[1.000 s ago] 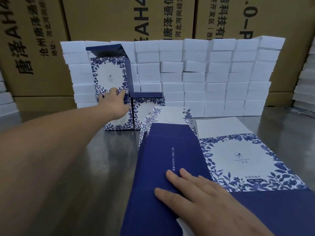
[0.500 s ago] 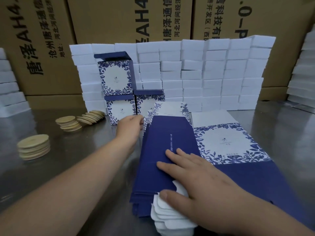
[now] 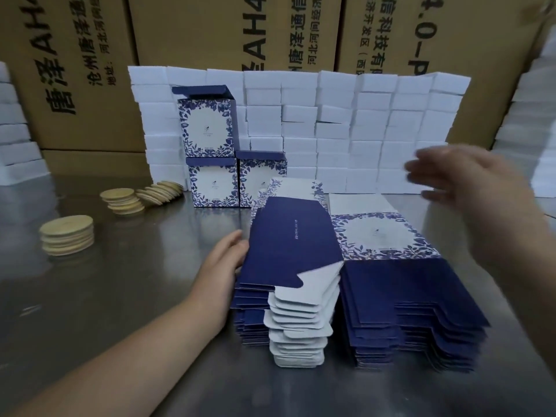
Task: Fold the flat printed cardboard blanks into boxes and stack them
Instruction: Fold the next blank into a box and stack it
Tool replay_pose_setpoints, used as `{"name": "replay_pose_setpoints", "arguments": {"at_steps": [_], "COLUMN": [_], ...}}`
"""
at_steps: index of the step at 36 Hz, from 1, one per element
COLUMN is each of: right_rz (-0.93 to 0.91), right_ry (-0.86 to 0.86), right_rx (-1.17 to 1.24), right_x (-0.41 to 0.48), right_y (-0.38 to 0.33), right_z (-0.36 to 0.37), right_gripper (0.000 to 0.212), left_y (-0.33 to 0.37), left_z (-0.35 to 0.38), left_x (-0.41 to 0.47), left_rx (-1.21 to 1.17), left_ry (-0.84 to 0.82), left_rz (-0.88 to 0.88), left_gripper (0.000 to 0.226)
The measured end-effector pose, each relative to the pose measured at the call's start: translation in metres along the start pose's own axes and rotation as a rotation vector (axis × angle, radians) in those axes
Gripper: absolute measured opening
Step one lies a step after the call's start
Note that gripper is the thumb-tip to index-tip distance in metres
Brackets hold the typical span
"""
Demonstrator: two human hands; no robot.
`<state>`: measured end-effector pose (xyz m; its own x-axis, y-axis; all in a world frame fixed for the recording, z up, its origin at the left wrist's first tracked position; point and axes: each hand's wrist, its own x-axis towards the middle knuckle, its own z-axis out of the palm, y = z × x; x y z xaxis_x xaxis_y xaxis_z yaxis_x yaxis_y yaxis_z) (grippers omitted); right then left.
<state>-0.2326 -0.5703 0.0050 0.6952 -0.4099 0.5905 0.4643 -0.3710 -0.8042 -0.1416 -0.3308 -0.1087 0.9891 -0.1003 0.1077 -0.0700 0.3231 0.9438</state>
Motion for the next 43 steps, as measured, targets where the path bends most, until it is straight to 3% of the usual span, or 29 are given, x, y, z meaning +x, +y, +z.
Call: {"name": "replay_pose_setpoints", "arguments": {"at_steps": [4,8,15,24,31,37,43], "right_rz": [0.241,0.548,0.350,0.207,0.303,0.232,0.237], "right_ry": [0.176,0.162,-0.055,-0.075,-0.102,-0.107,-0.222], "right_rx": [-0.031,0.149,-0.039,-0.049,0.024,0.017,-0.005], "right_x": [0.006,-0.003,-0.011,-0.016,-0.020,-0.023,-0.023], "right_y": [0.064,0.101,0.094,0.095,0.092,0.085,0.085], "right_z": [-0.031,-0.037,-0.022,-0.027,-0.026,-0.025,-0.025], "right_gripper": [0.013,0.025,0.026,0.030,0.027,0.028,0.027], "left_y": [0.000,0.002,0.003,0.006,0.006,0.005,0.007], "left_z": [0.002,0.005,0.004,0.001,0.000,-0.001,0.001], "left_x": [-0.003,-0.001,0.005,0.002,-0.002,-0.003,-0.004], "left_rx": [-0.032,-0.012,0.096,0.141,0.139,0.134,0.107], "left_ry": [-0.086,-0.080,0.001,0.032,0.011,-0.032,-0.023], "left_rz": [0.030,0.041,0.101,0.157,0.193,0.215,0.210], "left_gripper": [0.018,0.022,0.029,0.036,0.041,0.029,0.026]}}
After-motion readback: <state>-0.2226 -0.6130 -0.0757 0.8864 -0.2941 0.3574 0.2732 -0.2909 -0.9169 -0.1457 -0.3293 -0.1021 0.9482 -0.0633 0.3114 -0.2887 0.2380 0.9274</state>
